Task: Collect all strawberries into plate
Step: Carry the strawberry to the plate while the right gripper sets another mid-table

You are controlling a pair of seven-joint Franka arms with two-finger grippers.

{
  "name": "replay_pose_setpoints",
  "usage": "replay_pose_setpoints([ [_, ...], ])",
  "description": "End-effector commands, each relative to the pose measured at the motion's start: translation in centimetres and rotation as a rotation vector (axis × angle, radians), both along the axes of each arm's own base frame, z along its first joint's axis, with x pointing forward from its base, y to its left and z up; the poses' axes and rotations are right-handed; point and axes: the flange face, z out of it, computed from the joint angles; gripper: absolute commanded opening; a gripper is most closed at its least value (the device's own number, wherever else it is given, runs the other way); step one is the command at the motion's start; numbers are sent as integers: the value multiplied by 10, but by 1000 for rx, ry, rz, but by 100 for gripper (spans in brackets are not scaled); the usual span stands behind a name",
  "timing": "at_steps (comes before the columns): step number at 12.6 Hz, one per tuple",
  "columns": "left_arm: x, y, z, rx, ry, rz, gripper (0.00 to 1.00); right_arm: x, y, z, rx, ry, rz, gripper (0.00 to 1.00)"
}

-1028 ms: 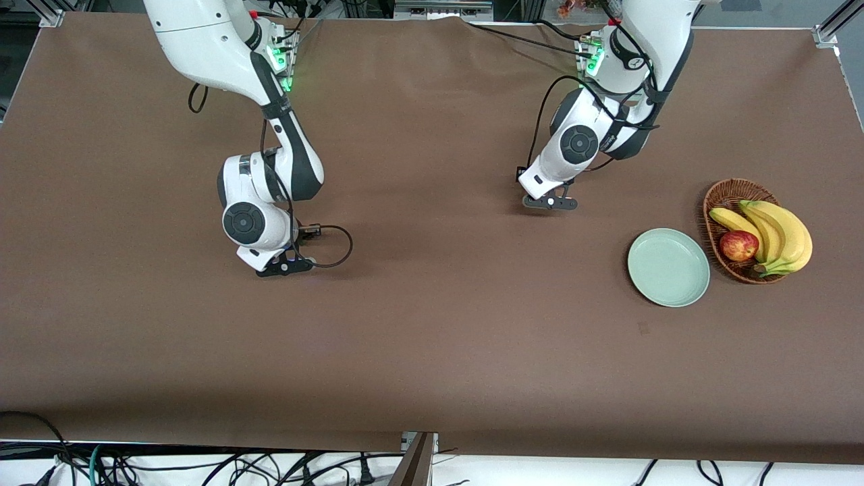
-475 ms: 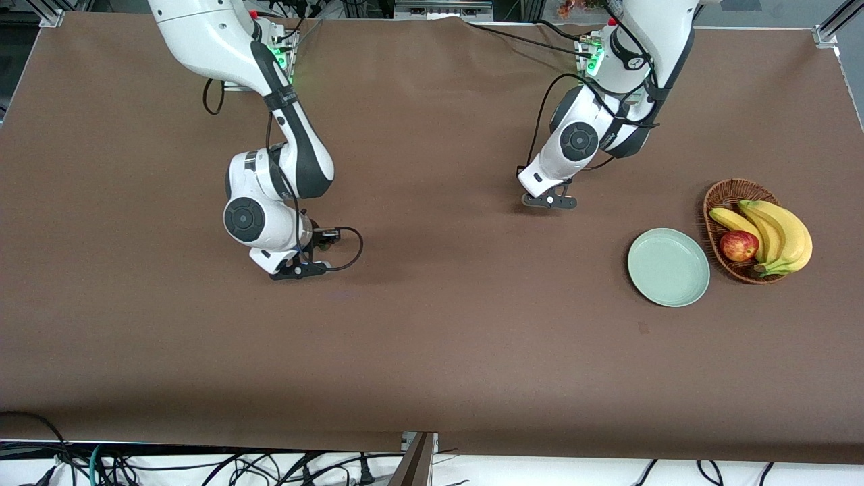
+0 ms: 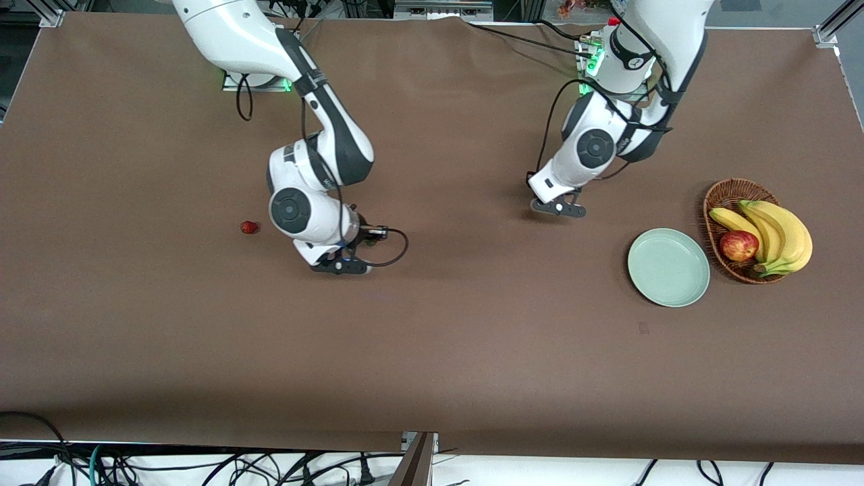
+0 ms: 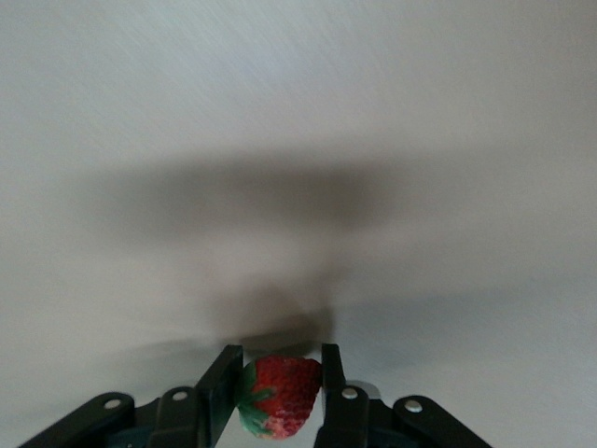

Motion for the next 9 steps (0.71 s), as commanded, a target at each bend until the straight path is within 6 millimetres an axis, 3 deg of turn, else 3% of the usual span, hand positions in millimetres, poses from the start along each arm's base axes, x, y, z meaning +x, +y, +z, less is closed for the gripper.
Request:
replay_pose_setpoints([
  [1,50,31,27,-40,-85,-61,26,0,51,-2,36,38,-117,29],
  [4,96,85,49,-60,-155,-102,27,-14,101,-11,104,-15,-224,33],
  [6,125,135,50,-34,-194,-211,28,-29,133,-19,159,-43,-293,33],
  [9,142,172,59,-17,-228,-297,29,-68,192,-21,247,-86,-393,39],
])
